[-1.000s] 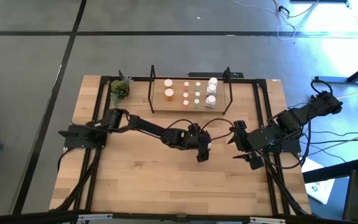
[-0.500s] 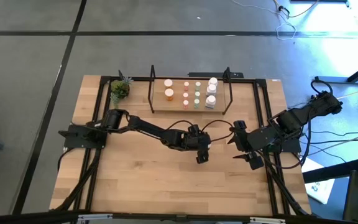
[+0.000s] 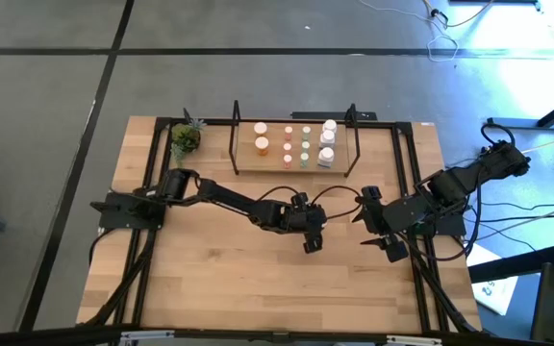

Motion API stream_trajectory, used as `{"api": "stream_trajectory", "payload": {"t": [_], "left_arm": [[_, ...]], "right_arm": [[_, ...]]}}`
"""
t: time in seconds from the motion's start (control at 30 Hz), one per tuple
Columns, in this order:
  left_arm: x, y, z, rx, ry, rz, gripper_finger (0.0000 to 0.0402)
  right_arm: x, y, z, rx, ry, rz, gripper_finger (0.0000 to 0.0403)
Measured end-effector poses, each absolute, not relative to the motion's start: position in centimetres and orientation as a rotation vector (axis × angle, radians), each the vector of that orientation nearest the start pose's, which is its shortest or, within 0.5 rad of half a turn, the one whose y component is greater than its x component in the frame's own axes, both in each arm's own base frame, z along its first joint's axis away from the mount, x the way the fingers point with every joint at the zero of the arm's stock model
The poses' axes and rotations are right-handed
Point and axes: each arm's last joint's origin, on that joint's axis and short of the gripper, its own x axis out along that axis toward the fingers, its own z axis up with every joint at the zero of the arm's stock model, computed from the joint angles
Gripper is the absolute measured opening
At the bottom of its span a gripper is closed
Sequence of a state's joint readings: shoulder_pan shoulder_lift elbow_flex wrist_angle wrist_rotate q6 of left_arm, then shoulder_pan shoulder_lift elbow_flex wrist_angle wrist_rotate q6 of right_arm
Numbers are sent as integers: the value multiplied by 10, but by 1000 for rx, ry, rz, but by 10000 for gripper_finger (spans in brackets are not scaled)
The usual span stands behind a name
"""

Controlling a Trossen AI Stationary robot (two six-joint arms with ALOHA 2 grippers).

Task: Pick and place medicine bottles onto shelf by color
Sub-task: Put the orange pill bottle on the shelf aligned with the orange pill bottles

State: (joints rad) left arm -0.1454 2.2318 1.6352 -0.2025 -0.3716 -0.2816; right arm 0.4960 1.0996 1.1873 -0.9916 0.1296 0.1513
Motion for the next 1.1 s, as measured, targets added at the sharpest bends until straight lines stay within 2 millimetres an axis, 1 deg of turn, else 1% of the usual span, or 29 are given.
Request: {"api": "stream_trajectory", "payload": {"t": [0.07,0.17,0.27,0.37,0.43,0.5,0.57,0.63,0.7,0.87,0.97,1.1], "left_arm": [[481,-61,157,-60,737,318,181],[475,-63,168,-67,751,318,181],[466,-66,180,-79,794,324,181],[457,-71,196,-76,802,329,181],[454,-73,209,-91,772,337,184],[445,-74,220,-89,782,371,187],[442,-75,230,-98,753,398,187],[432,-75,240,-83,764,435,187],[427,-74,251,-92,740,467,187],[406,-71,270,-99,760,563,188],[394,-67,278,-100,777,629,188],[380,-57,287,-97,796,735,189]], "right_arm": [[176,91,344,-139,886,273,281],[176,91,344,-140,886,274,281],[176,91,344,-139,884,274,281],[177,91,344,-138,881,275,281],[177,91,345,-136,876,275,281],[177,92,345,-136,875,275,281],[178,92,345,-134,870,276,281],[178,92,345,-134,868,276,281],[178,92,346,-130,863,276,281],[179,92,346,-135,852,280,281],[180,91,347,-152,828,221,281],[182,87,348,-211,784,65,281]]}}
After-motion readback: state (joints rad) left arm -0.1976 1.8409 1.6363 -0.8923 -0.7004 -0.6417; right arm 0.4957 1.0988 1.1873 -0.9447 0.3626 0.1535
